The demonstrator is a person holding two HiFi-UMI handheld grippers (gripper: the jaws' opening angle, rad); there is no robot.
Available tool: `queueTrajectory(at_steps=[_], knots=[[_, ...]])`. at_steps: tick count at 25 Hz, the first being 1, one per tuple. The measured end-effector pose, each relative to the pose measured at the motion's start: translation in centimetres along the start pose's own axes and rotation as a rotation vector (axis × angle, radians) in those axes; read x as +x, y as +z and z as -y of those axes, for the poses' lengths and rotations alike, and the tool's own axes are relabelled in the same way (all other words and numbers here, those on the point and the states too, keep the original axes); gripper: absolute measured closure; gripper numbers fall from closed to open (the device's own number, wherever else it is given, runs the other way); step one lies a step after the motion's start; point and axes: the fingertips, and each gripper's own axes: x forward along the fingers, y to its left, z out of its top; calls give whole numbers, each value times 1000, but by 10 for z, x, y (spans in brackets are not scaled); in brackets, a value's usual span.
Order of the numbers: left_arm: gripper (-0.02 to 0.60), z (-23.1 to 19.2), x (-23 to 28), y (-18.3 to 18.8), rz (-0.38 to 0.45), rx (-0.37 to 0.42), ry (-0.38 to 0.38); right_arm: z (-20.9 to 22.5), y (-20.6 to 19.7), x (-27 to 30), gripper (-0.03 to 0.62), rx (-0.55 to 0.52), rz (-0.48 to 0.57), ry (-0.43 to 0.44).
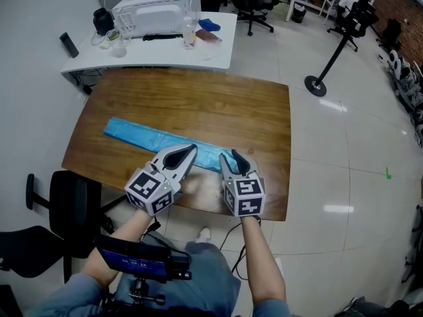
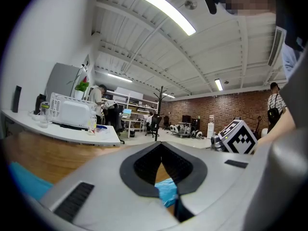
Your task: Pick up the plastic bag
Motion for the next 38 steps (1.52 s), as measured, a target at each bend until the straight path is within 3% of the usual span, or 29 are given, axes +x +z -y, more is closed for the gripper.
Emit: queueTrajectory(at_steps=[6,10,16,22,32,38], knots=[[575,-12,-10,-1,-29,13,14,-21,4,8,452,18,17,36],[575,-30,-17,-5,-42,13,18,-37,3,21,494,20,6,54],[575,-69,-31,-21,-85,-8,-5,-55,-1,43,588,47,-9,18],[575,-119,-50,-36,-140,8,-33,-77,-3,71,592,83,-34,-25],[575,-240,-106,-85,-330,33,13,-85,-18,96,592,101,-97,-132],[575,-298,-125,-117,-513,90,35,-84,-35,102,592,93,-157,-205]])
